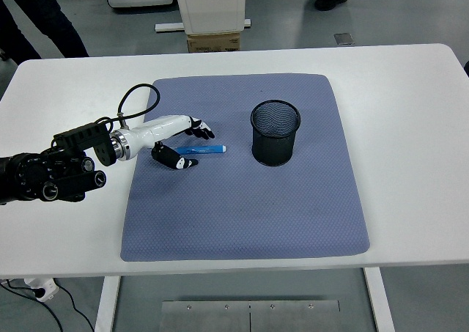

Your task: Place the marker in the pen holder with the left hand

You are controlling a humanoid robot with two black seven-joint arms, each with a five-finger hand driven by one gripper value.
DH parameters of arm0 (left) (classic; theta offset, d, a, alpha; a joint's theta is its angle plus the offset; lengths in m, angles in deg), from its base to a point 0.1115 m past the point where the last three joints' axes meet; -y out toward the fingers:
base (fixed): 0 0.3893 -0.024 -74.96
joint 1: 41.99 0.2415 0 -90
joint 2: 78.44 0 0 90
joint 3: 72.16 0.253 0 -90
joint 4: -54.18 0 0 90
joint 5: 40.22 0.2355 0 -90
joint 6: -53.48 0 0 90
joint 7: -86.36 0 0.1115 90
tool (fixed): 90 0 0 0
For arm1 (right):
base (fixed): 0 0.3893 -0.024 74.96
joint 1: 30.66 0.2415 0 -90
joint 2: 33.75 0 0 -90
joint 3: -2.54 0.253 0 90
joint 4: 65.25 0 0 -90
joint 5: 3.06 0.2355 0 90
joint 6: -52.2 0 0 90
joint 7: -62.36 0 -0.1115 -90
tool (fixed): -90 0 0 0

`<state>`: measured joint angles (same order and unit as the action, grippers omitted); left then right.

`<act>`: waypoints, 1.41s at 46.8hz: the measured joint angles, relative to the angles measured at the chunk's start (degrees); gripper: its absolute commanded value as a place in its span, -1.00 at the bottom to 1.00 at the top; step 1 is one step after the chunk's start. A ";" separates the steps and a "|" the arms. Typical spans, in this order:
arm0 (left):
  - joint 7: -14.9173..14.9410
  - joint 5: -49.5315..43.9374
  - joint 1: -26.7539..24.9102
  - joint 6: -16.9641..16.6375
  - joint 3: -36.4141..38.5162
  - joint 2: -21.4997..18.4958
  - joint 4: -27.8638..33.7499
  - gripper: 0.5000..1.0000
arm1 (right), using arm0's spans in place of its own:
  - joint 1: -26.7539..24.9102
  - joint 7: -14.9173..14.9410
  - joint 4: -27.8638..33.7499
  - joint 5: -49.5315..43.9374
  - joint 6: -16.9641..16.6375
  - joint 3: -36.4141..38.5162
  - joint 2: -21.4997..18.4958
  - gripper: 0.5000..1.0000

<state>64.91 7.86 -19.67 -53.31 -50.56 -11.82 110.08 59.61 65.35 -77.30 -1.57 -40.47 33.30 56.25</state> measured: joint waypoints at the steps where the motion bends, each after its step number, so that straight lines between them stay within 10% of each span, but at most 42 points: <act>1: 0.00 0.00 0.00 0.00 0.00 0.00 0.00 -0.20 | 0.00 0.00 0.00 0.00 0.00 0.00 0.00 1.00; 46: 0.00 0.56 0.27 0.03 0.11 1.06 -0.89 -1.00 | 0.00 0.00 0.00 0.00 0.01 -0.02 0.00 1.00; 66: 0.00 0.07 0.18 0.78 0.02 0.80 -0.88 -1.00 | 0.00 0.00 -0.01 0.00 0.00 0.00 0.00 1.00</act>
<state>64.91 7.93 -19.50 -52.53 -50.54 -11.03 109.21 59.61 65.35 -77.30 -1.57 -40.46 33.30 56.25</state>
